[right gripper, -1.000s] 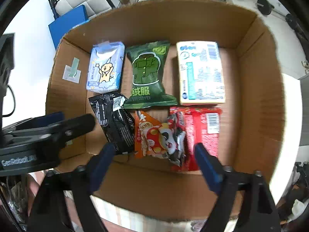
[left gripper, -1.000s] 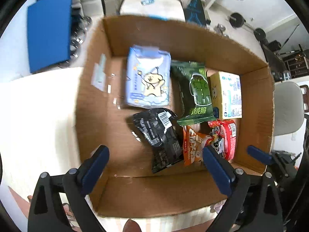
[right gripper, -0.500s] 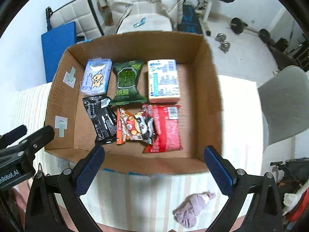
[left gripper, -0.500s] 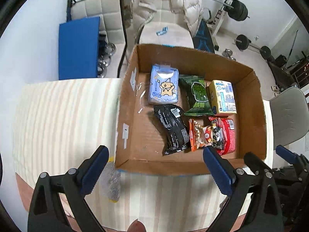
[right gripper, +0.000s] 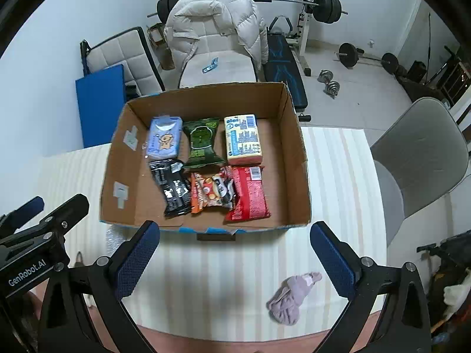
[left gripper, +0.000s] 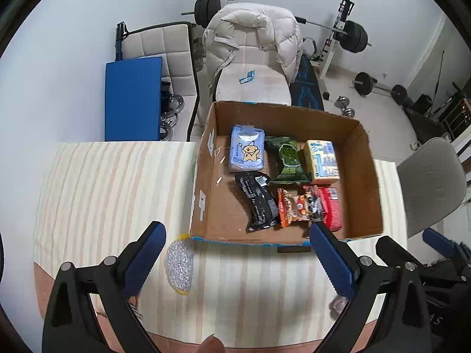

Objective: Organize soft objects
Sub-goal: 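Grasp the lilac sock with the right gripper while the left grasps the silver sponge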

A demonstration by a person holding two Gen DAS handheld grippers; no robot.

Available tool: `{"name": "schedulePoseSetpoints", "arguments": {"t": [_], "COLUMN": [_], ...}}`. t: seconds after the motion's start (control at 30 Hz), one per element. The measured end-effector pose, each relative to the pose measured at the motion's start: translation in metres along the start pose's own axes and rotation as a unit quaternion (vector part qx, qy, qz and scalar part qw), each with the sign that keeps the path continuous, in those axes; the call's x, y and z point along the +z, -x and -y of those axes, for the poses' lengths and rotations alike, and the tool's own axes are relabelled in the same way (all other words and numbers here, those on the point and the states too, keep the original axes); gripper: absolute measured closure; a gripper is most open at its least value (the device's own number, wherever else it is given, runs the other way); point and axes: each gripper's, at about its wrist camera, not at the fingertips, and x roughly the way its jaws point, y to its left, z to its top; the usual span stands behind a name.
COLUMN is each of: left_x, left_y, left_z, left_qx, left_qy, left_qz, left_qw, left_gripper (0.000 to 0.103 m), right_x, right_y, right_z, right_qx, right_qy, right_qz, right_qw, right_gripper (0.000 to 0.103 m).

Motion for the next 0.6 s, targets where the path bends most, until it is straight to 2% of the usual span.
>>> {"name": "schedulePoseSetpoints", "arguments": {"t": [0.17, 0.3, 0.4, 0.53, 0.6], "left_x": [-0.012, -0.035, -0.055, -0.077, -0.084], "left_y": [0.012, -0.011, -0.046, -0.108, -0.131], "left_z": [-0.02, -0.05, -0.07, -0.094, -0.105], "left_qx": [-0.007, 0.011, 0.008, 0.007, 0.016], "left_qy": [0.038, 0.08, 0.109, 0.145, 0.161], "left_qz": [-0.014, -0.052, -0.1, -0.168, -0.184], "left_qw": [0.9991, 0.9954, 0.9889, 0.9751, 0.9697], "left_gripper": [0.003, 0.003, 0.003, 0.003, 0.003], "right_x": [-0.014, -0.034, -0.06, -0.089, -0.102], "right_y": [0.025, 0.021, -0.004, -0.048, -0.07], "right_z": [0.007, 0.024, 0.047, 0.077, 0.094], "right_qx": [0.024, 0.033, 0.027, 0.018, 0.009], "right_qy": [-0.017, -0.047, -0.084, -0.132, -0.159], "right_qz": [0.02, 0.006, -0.035, -0.1, -0.125], "right_qw": [0.999, 0.998, 0.995, 0.986, 0.979], "right_gripper": [0.0, 0.0, 0.0, 0.0, 0.0]}}
